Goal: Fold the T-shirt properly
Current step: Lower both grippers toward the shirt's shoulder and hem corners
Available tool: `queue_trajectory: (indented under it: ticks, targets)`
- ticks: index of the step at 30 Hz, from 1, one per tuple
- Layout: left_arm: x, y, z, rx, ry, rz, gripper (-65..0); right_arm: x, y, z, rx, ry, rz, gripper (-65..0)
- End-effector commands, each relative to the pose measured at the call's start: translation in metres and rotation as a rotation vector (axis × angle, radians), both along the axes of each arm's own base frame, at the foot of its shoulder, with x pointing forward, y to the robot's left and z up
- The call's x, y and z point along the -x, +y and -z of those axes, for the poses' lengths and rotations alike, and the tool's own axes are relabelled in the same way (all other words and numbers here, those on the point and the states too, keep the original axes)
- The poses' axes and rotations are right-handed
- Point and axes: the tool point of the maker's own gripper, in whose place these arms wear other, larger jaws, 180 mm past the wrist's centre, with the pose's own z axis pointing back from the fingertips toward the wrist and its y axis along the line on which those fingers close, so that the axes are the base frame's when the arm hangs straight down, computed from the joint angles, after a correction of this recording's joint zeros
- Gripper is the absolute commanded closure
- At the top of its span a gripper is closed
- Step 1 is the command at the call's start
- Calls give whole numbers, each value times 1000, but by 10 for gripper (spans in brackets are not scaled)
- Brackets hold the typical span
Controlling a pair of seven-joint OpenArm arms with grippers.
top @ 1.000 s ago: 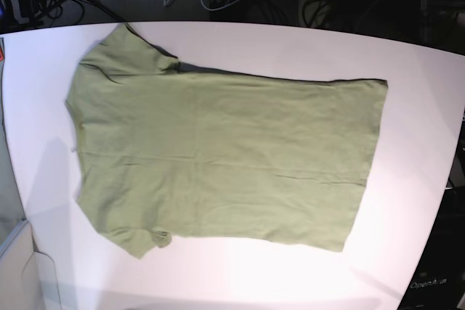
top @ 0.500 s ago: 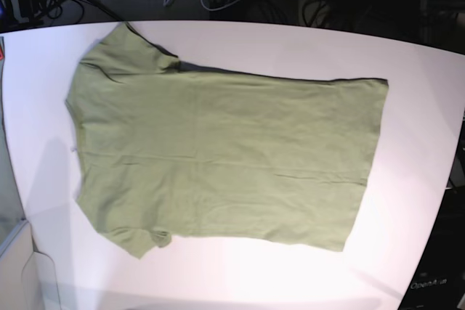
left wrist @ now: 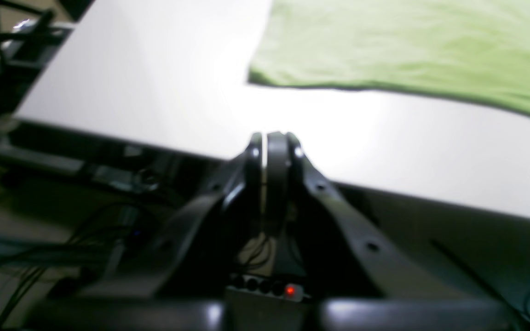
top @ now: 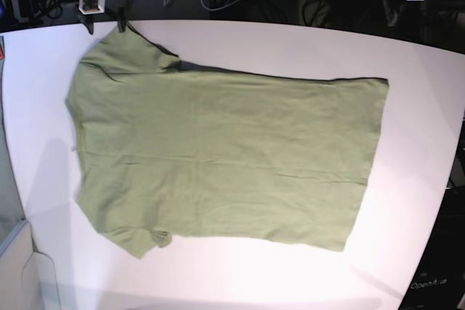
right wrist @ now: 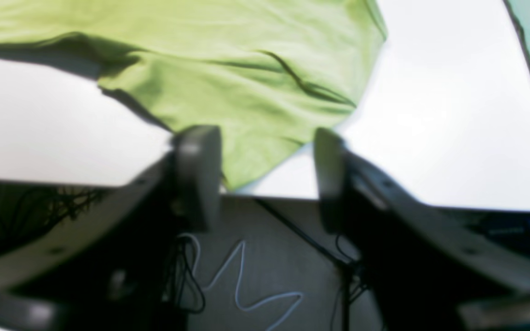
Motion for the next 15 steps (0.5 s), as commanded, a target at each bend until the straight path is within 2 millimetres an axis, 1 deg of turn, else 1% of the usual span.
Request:
queue_trajectory:
  ticks: [1,3,6,9,12,13,15]
  targets:
    - [1,6,-6,-16,-8,-13,-11,-1,2,-5,-22,-19,7,-392]
    - [-5,12,-4,-24,0,-22,-11,-2,0,-6,-63,-28,40,-414]
    - [-11,18,-2,-33,12,-33,-11,-14,-3,-9,-104,-63,62,-415]
    - [-18,24,-1,-40,21,-44,-11,-12,-1,1,-128,-29,64,-415]
    - [-23,30,0,-49,31,-56,-11,-16,-1,11,-171,-4,95,-414]
    - [-26,31,-3,-51,24,-57,-11,-15,-2,17,-198,12,117,-412]
    - [-30,30,-4,-48,27,-57,-11,-18,-4,24,-237,18,143,-414]
